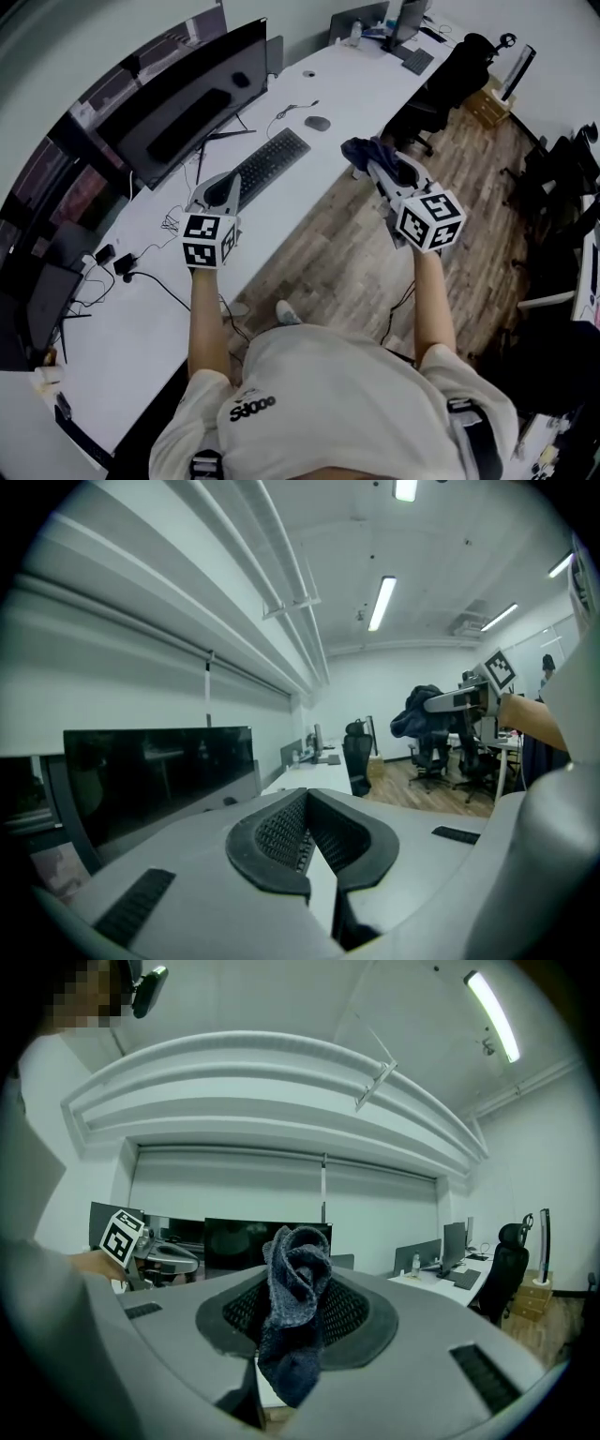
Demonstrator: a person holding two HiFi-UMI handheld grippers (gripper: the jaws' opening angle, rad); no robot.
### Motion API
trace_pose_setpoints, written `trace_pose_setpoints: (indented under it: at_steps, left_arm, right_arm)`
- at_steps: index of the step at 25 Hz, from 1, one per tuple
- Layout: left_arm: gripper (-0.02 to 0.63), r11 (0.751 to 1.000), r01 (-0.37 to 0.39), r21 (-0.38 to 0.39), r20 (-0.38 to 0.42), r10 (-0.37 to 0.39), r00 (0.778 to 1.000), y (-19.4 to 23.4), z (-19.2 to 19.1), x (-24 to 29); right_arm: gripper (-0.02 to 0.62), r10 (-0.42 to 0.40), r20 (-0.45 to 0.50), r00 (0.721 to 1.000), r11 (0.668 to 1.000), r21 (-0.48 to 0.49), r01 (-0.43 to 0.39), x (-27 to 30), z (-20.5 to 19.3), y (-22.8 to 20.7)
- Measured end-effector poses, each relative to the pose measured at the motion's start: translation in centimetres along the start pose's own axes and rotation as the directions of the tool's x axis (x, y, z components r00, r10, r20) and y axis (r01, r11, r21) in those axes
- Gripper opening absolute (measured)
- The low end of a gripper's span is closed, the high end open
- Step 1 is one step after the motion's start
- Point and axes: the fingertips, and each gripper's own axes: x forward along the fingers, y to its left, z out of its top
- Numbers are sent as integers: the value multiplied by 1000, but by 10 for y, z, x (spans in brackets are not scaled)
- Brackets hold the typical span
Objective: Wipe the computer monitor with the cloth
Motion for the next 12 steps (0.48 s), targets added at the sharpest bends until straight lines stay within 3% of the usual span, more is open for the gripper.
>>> trace_pose_setpoints:
  at_steps: [5,12]
  left_arm:
    - [17,999,-4,32,3,4,1000,54,3,31]
    - [18,1000,-10,-14,29,10,1000,107,3,51]
  right_arm:
    - [106,-4,3,1000,1000,-1,4,66,8,-6]
    - [106,18,32,999,1000,-18,-18,130,30,-6]
